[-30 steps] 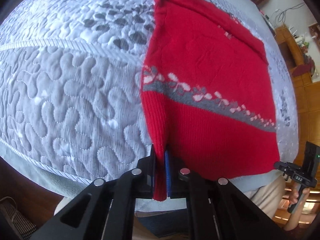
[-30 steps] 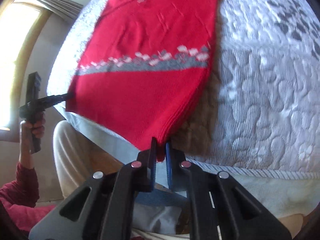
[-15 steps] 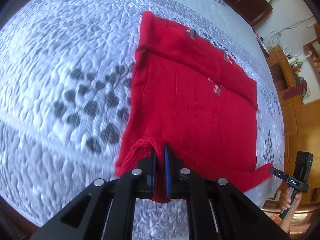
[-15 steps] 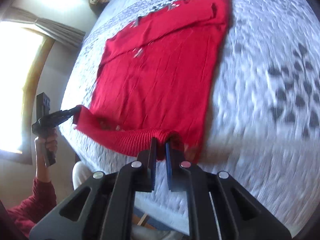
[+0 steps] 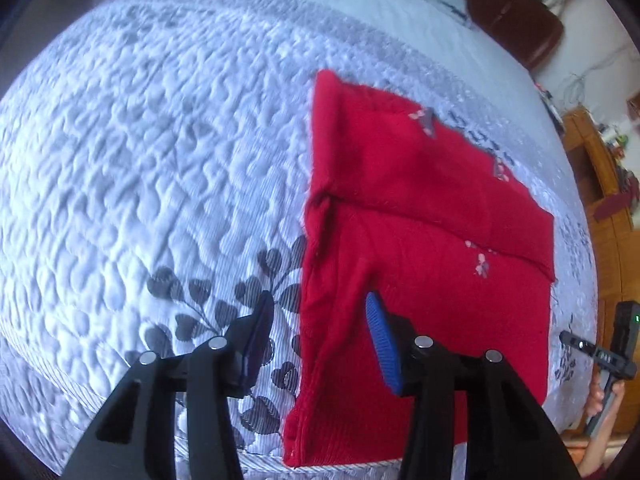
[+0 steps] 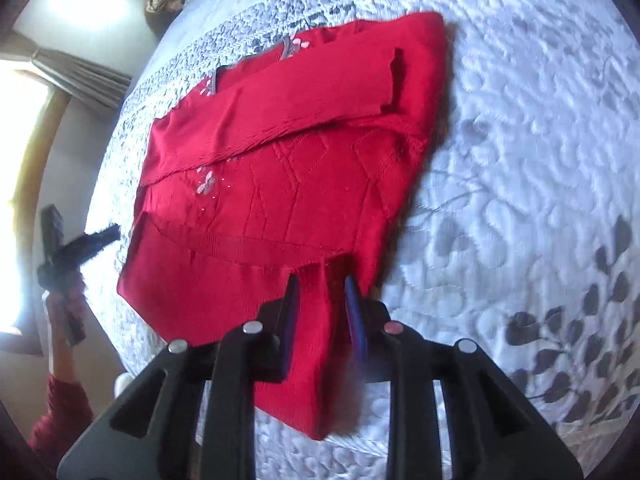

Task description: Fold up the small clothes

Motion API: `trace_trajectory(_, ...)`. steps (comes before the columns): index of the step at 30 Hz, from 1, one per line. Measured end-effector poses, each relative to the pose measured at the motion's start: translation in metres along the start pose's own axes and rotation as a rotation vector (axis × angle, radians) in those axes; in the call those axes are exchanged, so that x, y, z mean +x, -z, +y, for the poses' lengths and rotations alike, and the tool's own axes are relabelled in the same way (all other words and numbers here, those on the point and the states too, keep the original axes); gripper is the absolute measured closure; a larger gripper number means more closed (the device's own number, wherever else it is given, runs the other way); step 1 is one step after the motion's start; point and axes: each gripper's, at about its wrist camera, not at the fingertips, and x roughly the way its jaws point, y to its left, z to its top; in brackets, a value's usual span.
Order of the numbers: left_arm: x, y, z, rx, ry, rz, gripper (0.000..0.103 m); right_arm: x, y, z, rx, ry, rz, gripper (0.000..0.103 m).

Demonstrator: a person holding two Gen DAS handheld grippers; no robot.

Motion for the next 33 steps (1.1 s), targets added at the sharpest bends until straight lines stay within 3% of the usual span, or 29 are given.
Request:
trace_trajectory(4, -0.013, 0.002, -0.023, 0.188, 0.012, -0.018, 0.054, -0.009, 0.001, 0.010, -0.050, -0.053, -0.001, 0.075)
trace_trajectory(6, -0.008, 0.003, -0.041, 0.287, -0.024, -0.024, 0.053, -0.008, 0.002, 0.020, -0.108, -0.012, -0.004, 0.065)
trace_trajectory(10, 0.007, 0.011, -0.059, 0.412, -0.087, -0.005, 0.053, -0.003, 0.004, 0.026, -0.158, 0.016, 0.011, 0.064)
trace_trajectory(28, 0.054, 0.009, -0.059, 0.398, -0.010, 0.085, 0.054, 0.049, -0.009, 0.016, -0.142, 0.027, 0.110, 0.062)
trace_trajectory(29, 0.056, 0.009, -0.058, 0.396, -0.009, 0.087, 0.055, 0.050, -0.009, 0.016, -0.142, 0.031, 0.110, 0.063)
trace_trajectory(31, 0.058, 0.008, -0.058, 0.394, -0.016, 0.091, 0.067, 0.051, -0.010, 0.017, -0.145, 0.032, 0.110, 0.088)
trace_trajectory(33, 0.060, 0.007, -0.057, 0.385, -0.041, 0.087, 0.086, 0.050, -0.008, 0.019, -0.154, 0.036, 0.102, 0.099)
